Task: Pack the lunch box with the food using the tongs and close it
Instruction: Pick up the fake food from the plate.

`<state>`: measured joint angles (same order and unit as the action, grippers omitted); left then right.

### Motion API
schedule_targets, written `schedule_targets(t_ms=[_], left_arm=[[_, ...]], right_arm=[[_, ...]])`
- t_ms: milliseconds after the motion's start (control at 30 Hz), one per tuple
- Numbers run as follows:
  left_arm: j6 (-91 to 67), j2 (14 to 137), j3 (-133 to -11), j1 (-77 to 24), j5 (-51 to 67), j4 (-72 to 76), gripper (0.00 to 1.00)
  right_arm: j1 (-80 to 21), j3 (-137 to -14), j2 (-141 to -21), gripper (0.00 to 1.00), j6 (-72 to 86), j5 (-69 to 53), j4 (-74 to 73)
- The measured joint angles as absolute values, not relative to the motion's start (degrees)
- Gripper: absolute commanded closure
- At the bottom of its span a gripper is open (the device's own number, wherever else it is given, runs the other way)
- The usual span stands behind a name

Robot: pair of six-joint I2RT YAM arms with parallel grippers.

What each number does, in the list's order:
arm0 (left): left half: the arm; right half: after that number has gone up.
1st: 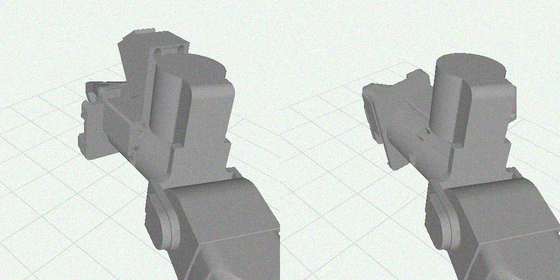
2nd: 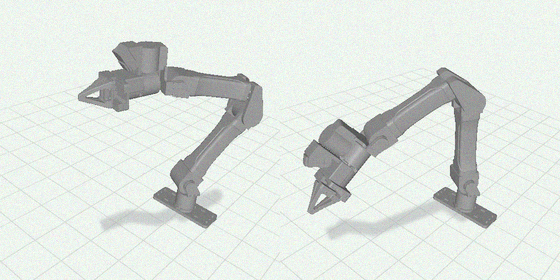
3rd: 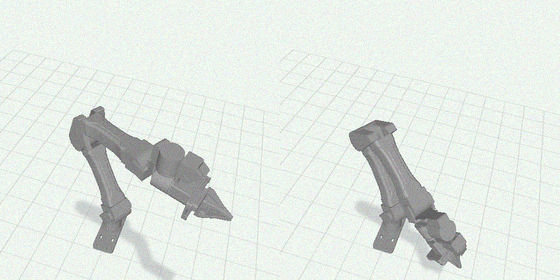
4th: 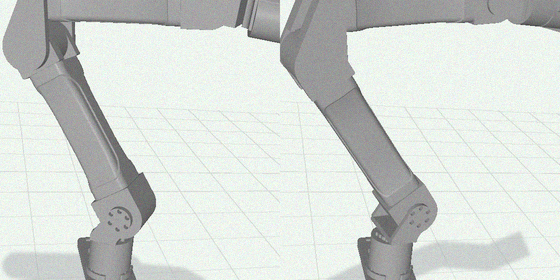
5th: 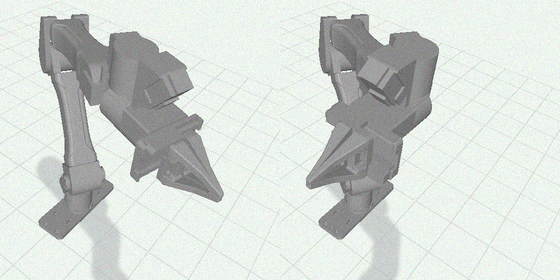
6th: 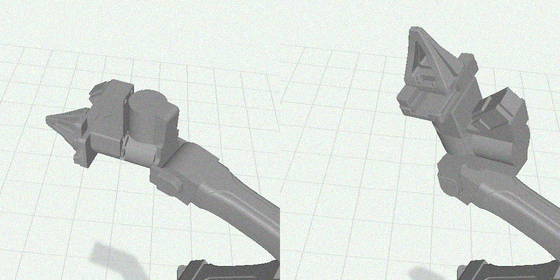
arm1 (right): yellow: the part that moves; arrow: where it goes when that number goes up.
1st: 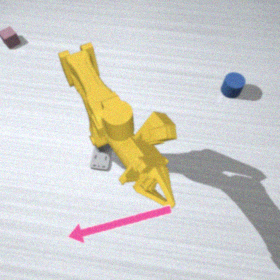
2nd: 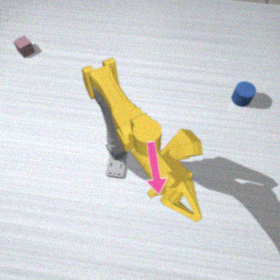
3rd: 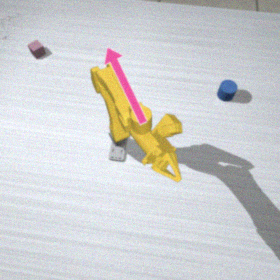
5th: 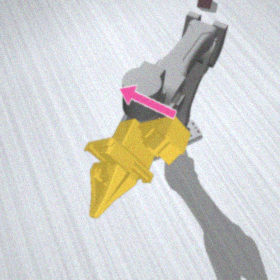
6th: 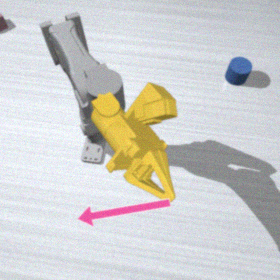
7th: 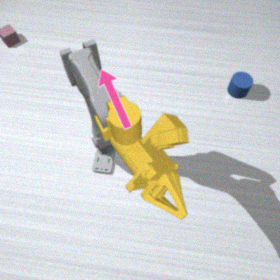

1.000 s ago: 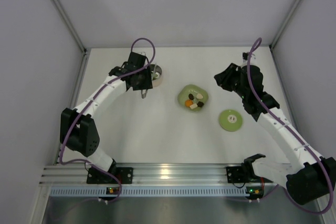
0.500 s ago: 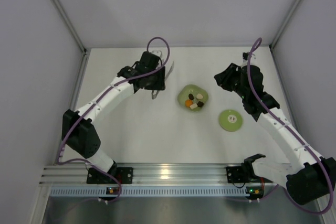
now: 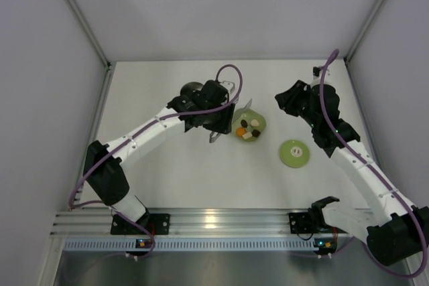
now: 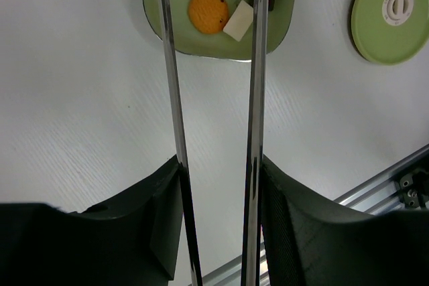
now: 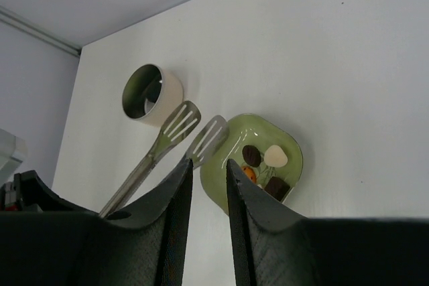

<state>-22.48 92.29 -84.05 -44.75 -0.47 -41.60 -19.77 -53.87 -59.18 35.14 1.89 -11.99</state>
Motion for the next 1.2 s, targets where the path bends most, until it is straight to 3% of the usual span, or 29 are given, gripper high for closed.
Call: schedule_targets(t_ms=[1200], left_arm=[[-24.14,98.98,-77.06,-46.63,-0.08,-37.15,0.51]], right_arm=[[-19.77,-52.86,-59.13,0.74,35.57,2.55,-12.05]])
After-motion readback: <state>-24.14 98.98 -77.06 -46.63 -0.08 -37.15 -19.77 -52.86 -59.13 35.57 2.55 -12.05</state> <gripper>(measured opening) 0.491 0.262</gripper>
